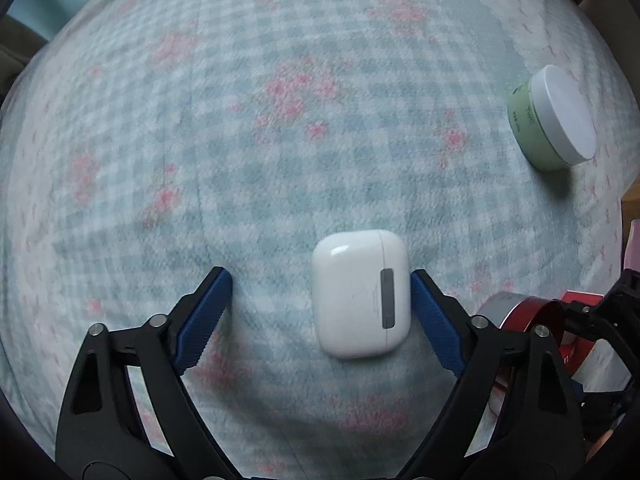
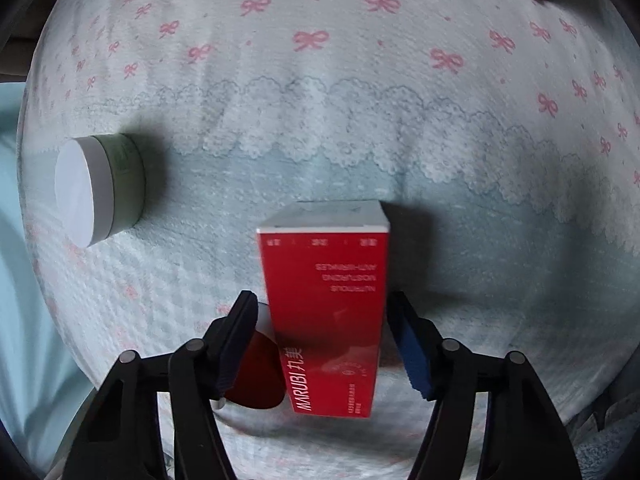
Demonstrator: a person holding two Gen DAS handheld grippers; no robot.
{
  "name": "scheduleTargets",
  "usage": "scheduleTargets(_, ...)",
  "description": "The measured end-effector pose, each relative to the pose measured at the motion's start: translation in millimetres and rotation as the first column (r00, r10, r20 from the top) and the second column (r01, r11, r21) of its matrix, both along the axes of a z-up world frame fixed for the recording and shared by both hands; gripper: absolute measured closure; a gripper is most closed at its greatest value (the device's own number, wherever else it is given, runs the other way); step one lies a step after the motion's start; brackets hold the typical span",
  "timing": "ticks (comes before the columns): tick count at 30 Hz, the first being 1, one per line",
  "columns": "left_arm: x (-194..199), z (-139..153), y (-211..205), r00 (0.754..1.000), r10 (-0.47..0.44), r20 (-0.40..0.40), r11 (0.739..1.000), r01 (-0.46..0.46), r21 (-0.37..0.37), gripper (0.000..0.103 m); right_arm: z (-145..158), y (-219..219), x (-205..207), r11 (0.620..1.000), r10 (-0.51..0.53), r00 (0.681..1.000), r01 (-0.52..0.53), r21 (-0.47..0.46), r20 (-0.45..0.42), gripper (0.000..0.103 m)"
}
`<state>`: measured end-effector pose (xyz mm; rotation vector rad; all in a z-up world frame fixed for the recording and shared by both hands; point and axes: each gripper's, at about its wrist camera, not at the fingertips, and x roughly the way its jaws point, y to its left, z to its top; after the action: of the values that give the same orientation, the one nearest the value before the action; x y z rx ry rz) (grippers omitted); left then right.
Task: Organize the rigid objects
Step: 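Lower the left tool onto the white earbud case while the right tool lowers onto the red MARUBI box, then grasp and lift the earbud case with the left tool while the right tool lifts the MARUBI box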
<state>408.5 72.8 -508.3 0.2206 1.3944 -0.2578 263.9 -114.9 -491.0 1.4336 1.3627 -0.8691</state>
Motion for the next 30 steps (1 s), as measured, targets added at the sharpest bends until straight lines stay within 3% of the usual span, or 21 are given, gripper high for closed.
scheduleTargets(2,0,2,-6,1.0,-0.009,0.013,1.0,0.009,-0.002,0.028,-3,1,2,1.0,-0.007,1.0,0.007,0.002,-0.03,0.055)
scheduleTargets(6,-5,8,-16,0.998,-0.05,0.032,0.999,0.05,-0.014,0.059,-4,-1,1,1.0,0.016,0.999,-0.016,-0.006,-0.038,0.062)
scheduleTargets(13,3,17,0,1.0,0.01,-0.016,0.998,-0.012,-0.068,0.06,3,7,1,0.996,0.087,0.996,-0.087,-0.014,-0.001,0.064)
scheduleTargets(17,1,30,16,0.998,0.057,0.001,0.995,-0.057,-0.088,0.06,18,17,-6,0.997,0.079,0.996,-0.08,0.017,0.038,0.064)
scheduleTargets(23,-8,71,43,0.991,0.126,0.055,0.985,-0.118,-0.125,0.061,51,22,-12,0.993,0.117,0.986,-0.118,0.0,0.119,0.064)
scheduleTargets(30,-42,130,69,0.988,0.112,0.103,0.983,-0.095,-0.155,0.062,95,21,-29,0.985,0.165,0.963,-0.171,0.008,0.213,0.064)
